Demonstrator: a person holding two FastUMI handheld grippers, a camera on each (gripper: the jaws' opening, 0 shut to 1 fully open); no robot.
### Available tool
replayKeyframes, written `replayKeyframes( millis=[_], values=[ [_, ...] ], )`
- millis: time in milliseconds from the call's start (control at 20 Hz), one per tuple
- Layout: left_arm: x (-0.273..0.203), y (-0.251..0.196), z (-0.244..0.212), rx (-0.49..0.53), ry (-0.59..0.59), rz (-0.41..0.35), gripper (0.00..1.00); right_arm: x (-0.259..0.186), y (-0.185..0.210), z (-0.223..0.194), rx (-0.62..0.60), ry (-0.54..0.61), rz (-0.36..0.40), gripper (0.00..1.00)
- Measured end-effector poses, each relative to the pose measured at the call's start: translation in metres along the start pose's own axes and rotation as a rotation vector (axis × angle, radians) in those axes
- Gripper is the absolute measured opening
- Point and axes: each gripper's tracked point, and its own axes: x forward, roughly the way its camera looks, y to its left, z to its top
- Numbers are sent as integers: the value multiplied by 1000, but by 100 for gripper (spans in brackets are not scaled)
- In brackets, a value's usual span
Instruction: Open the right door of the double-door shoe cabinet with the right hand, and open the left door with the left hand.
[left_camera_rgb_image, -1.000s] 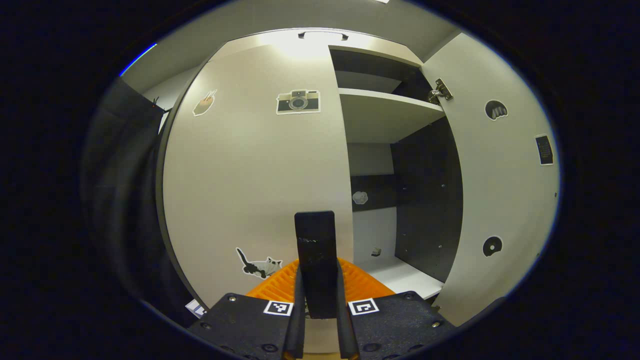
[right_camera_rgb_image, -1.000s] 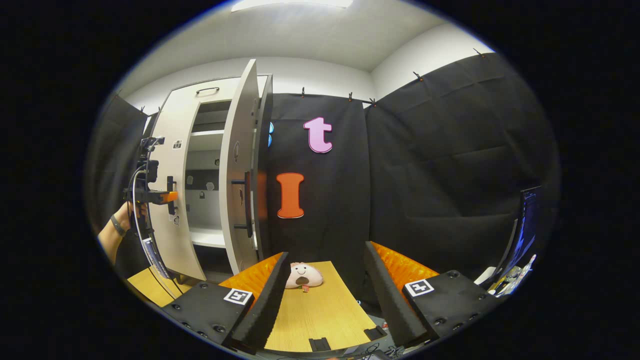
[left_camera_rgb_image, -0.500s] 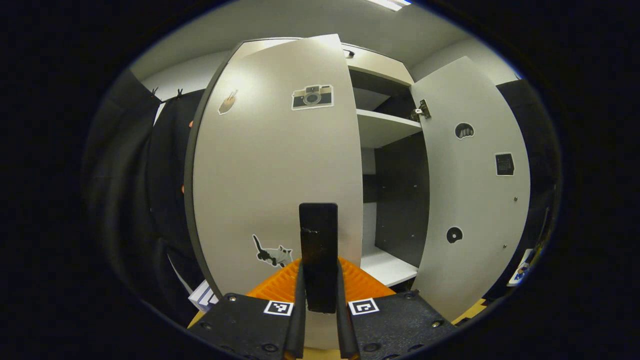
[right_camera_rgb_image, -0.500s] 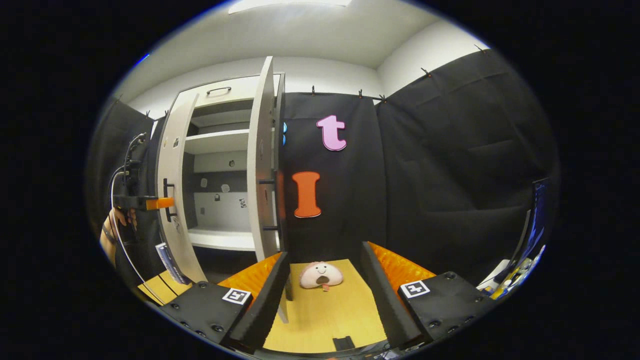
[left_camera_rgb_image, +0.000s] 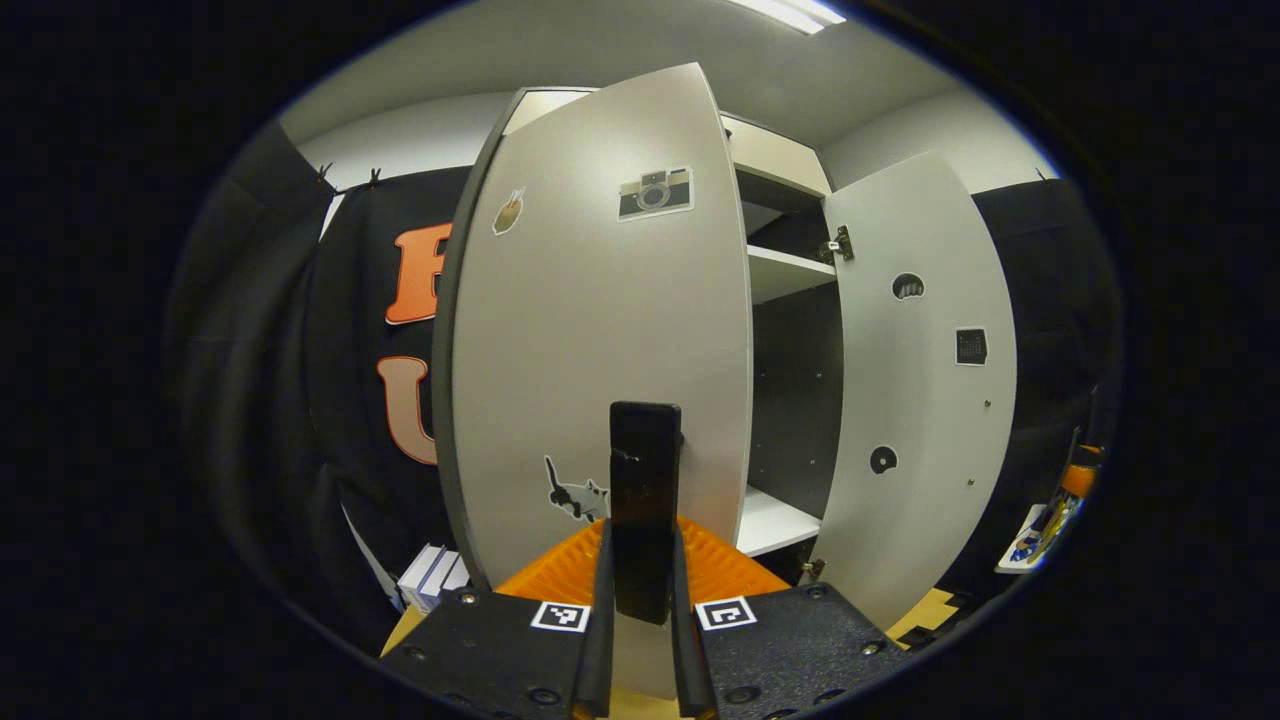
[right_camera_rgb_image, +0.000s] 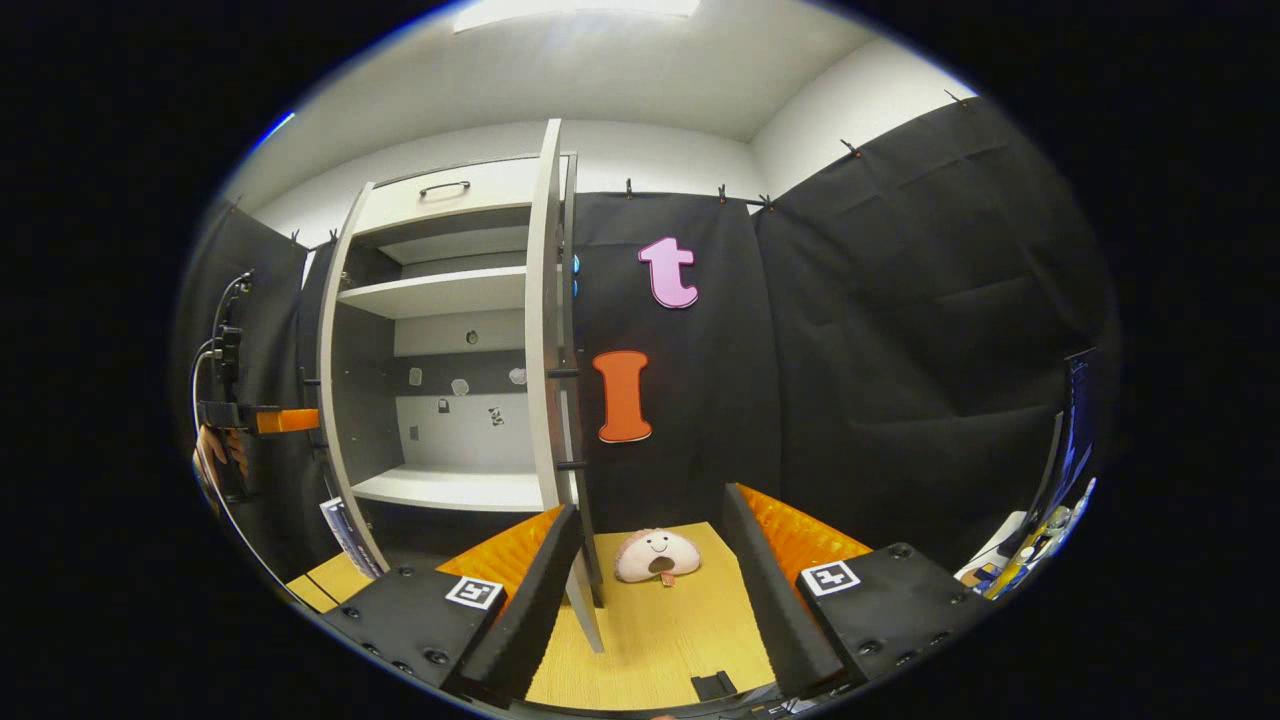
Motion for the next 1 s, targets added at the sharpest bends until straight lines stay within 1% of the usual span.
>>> replayKeyframes(
  millis=[100, 250, 300, 500, 600, 800, 850, 1000],
  values=[
    [-16, 12, 2, 0, -14, -1, 25, 4, 9, 2, -1, -4, 9, 84],
    [-32, 31, 5, 10, -13, 30, 25, 1, 20, 2, 4, -5, 31, 84],
    [-36, 36, 7, 14, -18, 35, 23, 1, 22, 2, 2, -5, 35, 84],
    [-44, 48, 6, 0, -33, 28, 19, 3, 32, 2, 0, -6, 44, 84],
    [-46, 52, 6, -2, -44, 40, 18, 3, 32, 1, -1, -6, 40, 84],
    [-56, 70, 11, 36, -57, 81, 17, 4, 32, 0, -2, 0, 29, 84],
    [-58, 74, 11, 37, -57, 88, 14, 4, 33, 2, 1, -2, 29, 84],
    [-63, 86, 12, 19, -55, 80, 11, 5, 39, 7, 30, -11, 37, 84]
  ],
)
